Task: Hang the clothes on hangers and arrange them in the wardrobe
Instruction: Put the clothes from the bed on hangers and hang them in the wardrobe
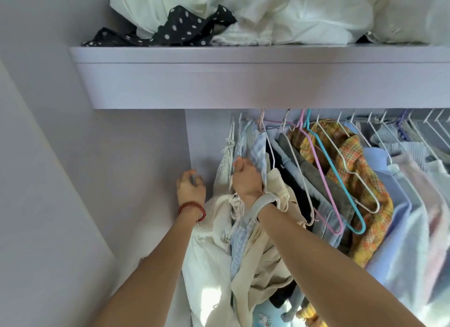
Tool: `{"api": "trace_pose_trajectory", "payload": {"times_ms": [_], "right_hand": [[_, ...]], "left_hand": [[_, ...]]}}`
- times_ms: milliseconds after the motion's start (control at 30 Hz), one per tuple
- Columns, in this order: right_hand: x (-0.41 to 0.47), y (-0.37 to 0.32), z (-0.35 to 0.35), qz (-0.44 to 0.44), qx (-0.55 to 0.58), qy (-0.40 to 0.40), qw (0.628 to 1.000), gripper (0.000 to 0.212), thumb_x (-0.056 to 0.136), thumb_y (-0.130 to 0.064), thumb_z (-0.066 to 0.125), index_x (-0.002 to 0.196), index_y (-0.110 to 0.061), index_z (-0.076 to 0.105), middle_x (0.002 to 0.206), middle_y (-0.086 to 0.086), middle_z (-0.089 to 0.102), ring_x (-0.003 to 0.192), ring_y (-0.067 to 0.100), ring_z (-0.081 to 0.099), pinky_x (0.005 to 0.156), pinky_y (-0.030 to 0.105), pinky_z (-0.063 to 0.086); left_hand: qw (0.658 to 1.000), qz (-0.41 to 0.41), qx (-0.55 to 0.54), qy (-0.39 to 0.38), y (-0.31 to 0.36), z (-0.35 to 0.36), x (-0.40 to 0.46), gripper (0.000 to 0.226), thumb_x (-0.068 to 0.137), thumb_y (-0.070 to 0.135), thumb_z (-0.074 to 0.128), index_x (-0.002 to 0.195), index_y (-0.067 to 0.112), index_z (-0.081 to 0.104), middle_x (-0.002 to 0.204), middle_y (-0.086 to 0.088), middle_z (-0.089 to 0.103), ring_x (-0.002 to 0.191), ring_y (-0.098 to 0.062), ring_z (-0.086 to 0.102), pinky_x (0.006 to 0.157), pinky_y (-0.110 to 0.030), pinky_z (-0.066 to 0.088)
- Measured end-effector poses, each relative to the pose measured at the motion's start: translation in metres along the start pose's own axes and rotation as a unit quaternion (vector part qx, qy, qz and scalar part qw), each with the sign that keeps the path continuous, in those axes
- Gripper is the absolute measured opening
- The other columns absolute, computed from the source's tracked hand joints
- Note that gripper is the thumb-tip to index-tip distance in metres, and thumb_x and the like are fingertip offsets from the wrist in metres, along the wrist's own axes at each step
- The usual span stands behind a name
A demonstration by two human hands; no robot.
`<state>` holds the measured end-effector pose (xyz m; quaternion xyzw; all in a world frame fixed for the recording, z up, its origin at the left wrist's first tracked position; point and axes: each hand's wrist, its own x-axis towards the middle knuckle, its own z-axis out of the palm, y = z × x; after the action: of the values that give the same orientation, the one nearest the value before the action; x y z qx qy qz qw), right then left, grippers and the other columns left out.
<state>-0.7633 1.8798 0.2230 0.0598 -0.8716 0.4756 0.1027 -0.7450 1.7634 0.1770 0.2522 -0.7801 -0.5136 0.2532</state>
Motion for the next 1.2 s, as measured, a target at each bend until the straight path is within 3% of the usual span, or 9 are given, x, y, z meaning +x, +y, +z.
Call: {"api": "trace_pose_trajectory", "payload": {"times_ms": [133, 200, 300, 400, 500, 733, 933, 1067, 1200], "right_hand": [[0.002, -0.003, -0.006, 0.051, 0.089, -0.052, 0.993, 0.049, 0.099, -0.036, 0.023, 0.105, -0.001, 0.056, 0.094, 0.018, 0.061, 0.087, 0.030, 0.057, 0.083, 0.034, 0.043], [-0.002, -0.004, -0.012, 0.096, 0.171, -0.086, 0.977, 0.048, 0.099, -0.040, 0.025, 0.095, -0.007, 0.060, 0.073, 0.009, 0.058, 0.064, 0.019, 0.053, 0.065, 0.026, 0.046], [-0.009, -0.004, -0.024, 0.131, 0.299, -0.116, 0.938, 0.040, 0.099, -0.036, 0.028, 0.090, -0.010, 0.055, 0.062, 0.008, 0.053, 0.049, 0.015, 0.051, 0.048, 0.022, 0.043], [-0.017, 0.000, -0.032, 0.103, 0.348, -0.128, 0.923, 0.033, 0.100, -0.026, 0.030, 0.104, -0.005, 0.054, 0.070, 0.010, 0.061, 0.055, 0.014, 0.061, 0.047, 0.018, 0.050], [-0.028, 0.012, -0.037, 0.063, 0.359, -0.138, 0.921, 0.026, 0.098, -0.013, 0.035, 0.112, -0.004, 0.055, 0.085, 0.007, 0.064, 0.072, 0.012, 0.065, 0.055, 0.016, 0.051], [-0.033, 0.015, -0.042, 0.051, 0.329, -0.082, 0.939, 0.023, 0.089, 0.004, 0.049, 0.103, -0.010, 0.060, 0.105, 0.011, 0.063, 0.102, 0.021, 0.058, 0.090, 0.029, 0.049], [-0.077, 0.022, -0.074, -0.063, 0.244, -0.070, 0.965, 0.035, 0.090, 0.008, 0.041, 0.104, -0.017, 0.061, 0.103, -0.006, 0.062, 0.103, 0.010, 0.058, 0.102, 0.038, 0.042], [-0.142, 0.059, -0.138, -0.177, 0.114, 0.033, 0.977, 0.041, 0.087, 0.006, 0.044, 0.121, -0.016, 0.054, 0.110, -0.020, 0.054, 0.108, 0.006, 0.054, 0.092, 0.008, 0.036], [-0.221, 0.133, -0.227, -0.180, -0.140, 0.108, 0.968, 0.037, 0.084, -0.005, 0.044, 0.118, 0.000, 0.057, 0.118, 0.015, 0.061, 0.114, 0.033, 0.054, 0.105, 0.032, 0.033]], "left_hand": [[0.993, 0.089, -0.072, -0.018, 0.002, -0.007, -0.033, 0.020, 0.091, 0.007, 0.048, 0.106, 0.008, 0.062, 0.110, -0.011, 0.062, 0.101, -0.024, 0.057, 0.086, -0.024, 0.042], [0.987, 0.124, -0.091, -0.051, -0.001, -0.009, -0.052, 0.017, 0.091, 0.007, 0.050, 0.097, 0.008, 0.066, 0.098, -0.006, 0.066, 0.094, -0.022, 0.061, 0.080, -0.022, 0.045], [0.979, 0.171, -0.101, -0.046, 0.002, -0.011, -0.074, 0.015, 0.084, 0.014, 0.056, 0.080, 0.005, 0.067, 0.079, -0.010, 0.064, 0.080, -0.030, 0.059, 0.074, -0.039, 0.050], [0.968, 0.211, -0.130, -0.037, 0.018, -0.015, -0.087, 0.023, 0.080, 0.031, 0.056, 0.078, 0.012, 0.068, 0.072, 0.013, 0.061, 0.075, -0.014, 0.056, 0.073, -0.040, 0.049], [0.961, 0.255, -0.102, -0.031, 0.032, -0.017, -0.093, 0.033, 0.075, 0.044, 0.055, 0.078, 0.014, 0.068, 0.070, 0.015, 0.059, 0.073, -0.011, 0.054, 0.074, -0.038, 0.048], [0.971, 0.228, -0.068, 0.010, 0.037, -0.013, -0.105, 0.005, 0.079, 0.007, 0.064, 0.081, 0.007, 0.069, 0.068, -0.003, 0.065, 0.072, -0.026, 0.059, 0.075, -0.045, 0.050], [0.978, 0.193, 0.080, 0.022, 0.048, -0.025, -0.117, 0.020, 0.086, 0.014, 0.056, 0.103, 0.015, 0.066, 0.115, -0.009, 0.055, 0.107, -0.031, 0.048, 0.092, -0.041, 0.037], [0.917, 0.352, 0.187, 0.016, 0.059, -0.016, -0.174, 0.033, 0.082, 0.012, 0.061, 0.115, 0.011, 0.062, 0.127, -0.017, 0.051, 0.119, -0.036, 0.044, 0.100, -0.049, 0.031], [0.837, 0.480, 0.258, -0.042, 0.058, 0.022, -0.268, 0.038, 0.082, 0.024, 0.045, 0.114, 0.014, 0.064, 0.126, -0.016, 0.056, 0.119, -0.038, 0.049, 0.097, -0.064, 0.029]]}}
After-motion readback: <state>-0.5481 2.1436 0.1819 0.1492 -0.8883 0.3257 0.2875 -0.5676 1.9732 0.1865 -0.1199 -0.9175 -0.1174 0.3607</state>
